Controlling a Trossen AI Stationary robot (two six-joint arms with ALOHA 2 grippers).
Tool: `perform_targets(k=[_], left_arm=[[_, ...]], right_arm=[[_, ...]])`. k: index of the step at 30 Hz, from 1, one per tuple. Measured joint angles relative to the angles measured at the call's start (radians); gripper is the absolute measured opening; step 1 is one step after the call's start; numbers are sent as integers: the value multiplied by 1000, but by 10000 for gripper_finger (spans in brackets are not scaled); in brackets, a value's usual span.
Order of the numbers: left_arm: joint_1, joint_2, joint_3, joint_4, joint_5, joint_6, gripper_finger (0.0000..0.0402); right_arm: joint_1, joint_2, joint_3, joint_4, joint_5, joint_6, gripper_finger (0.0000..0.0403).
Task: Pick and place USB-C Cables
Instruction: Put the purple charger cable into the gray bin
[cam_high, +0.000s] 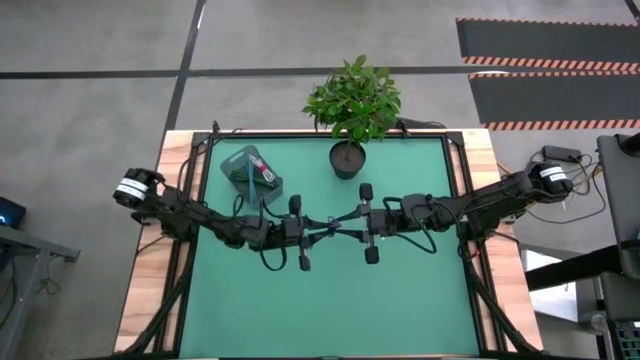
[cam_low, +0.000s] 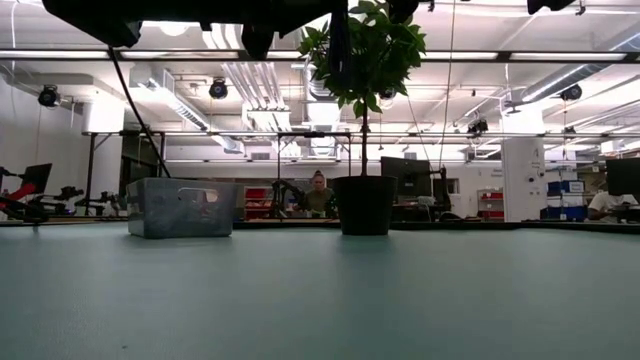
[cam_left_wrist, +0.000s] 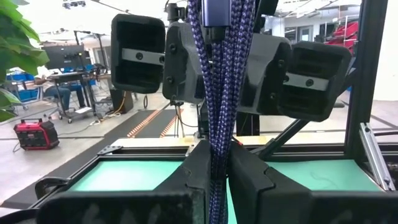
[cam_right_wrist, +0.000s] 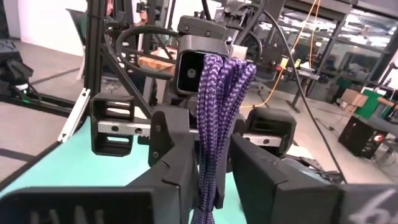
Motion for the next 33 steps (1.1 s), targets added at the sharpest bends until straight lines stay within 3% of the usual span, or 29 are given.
perform_targets(k=[12, 18, 24, 28, 33], left_arm=[[-1, -6, -2, 1, -1, 0, 18], [-6, -21, -3, -8, -1, 0, 18], [-14, -73, -12, -57, -9, -7, 18], [-15, -170, -17, -195, -118, -1, 18], [-9, -342, -18, -555, -337, 0, 17]], right_arm=[[0, -71, 2, -53, 0, 123, 145], [0, -154, 2, -166, 0, 222, 141], [0, -235, 2, -301, 29, 213, 132], [0, -303, 1, -390, 41, 199, 128], [0, -374, 2, -543, 41, 184, 128]])
